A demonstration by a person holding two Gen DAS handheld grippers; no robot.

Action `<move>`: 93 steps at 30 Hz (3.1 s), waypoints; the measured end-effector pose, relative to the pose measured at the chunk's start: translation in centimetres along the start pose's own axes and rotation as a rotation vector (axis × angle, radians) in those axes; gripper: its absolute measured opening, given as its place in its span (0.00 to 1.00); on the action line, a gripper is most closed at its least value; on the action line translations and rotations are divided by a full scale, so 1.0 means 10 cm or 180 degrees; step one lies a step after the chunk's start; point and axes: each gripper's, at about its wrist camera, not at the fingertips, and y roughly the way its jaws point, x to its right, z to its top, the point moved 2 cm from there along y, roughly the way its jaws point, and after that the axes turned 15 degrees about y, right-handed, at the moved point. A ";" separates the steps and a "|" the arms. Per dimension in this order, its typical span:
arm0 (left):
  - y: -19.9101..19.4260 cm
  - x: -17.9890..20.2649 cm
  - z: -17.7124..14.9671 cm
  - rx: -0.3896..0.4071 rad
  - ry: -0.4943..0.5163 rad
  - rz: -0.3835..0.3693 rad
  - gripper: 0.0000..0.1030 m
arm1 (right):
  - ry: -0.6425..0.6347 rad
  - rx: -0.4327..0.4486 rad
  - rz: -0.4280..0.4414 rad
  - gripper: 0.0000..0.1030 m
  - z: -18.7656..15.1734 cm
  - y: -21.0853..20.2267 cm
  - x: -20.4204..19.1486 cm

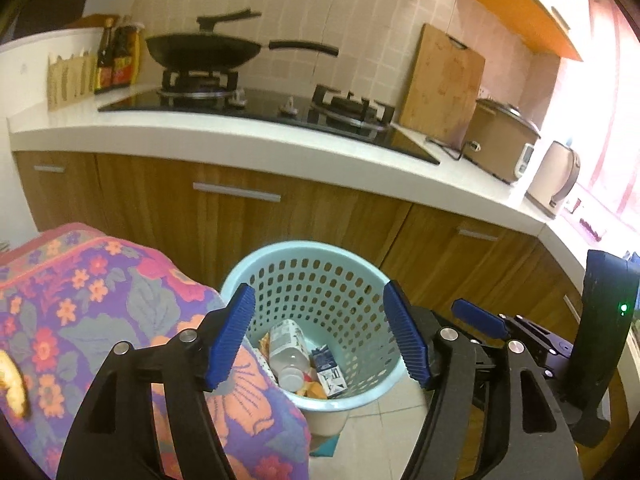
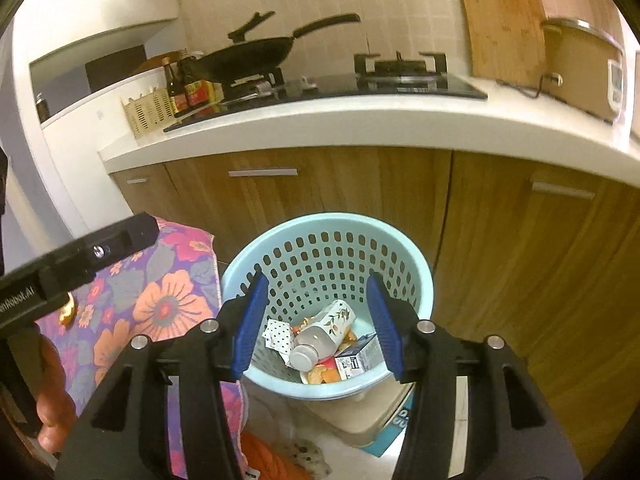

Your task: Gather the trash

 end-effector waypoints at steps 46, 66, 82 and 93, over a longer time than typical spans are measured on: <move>-0.68 -0.11 -0.45 0.0540 0.0166 0.1513 0.85 | -0.0085 0.0826 -0.0295 0.61 -0.13 -0.42 -0.20; -0.67 -0.14 -0.47 0.0502 0.0141 0.1530 0.89 | -0.0122 0.0786 -0.0291 0.61 -0.19 -0.34 -0.27; -0.63 -0.17 -0.50 0.0443 0.0090 0.1495 0.89 | -0.0140 0.0734 -0.0269 0.61 -0.22 -0.29 -0.31; -0.64 -0.17 -0.50 0.0441 0.0093 0.1511 0.90 | -0.0134 0.0720 -0.0256 0.61 -0.22 -0.29 -0.31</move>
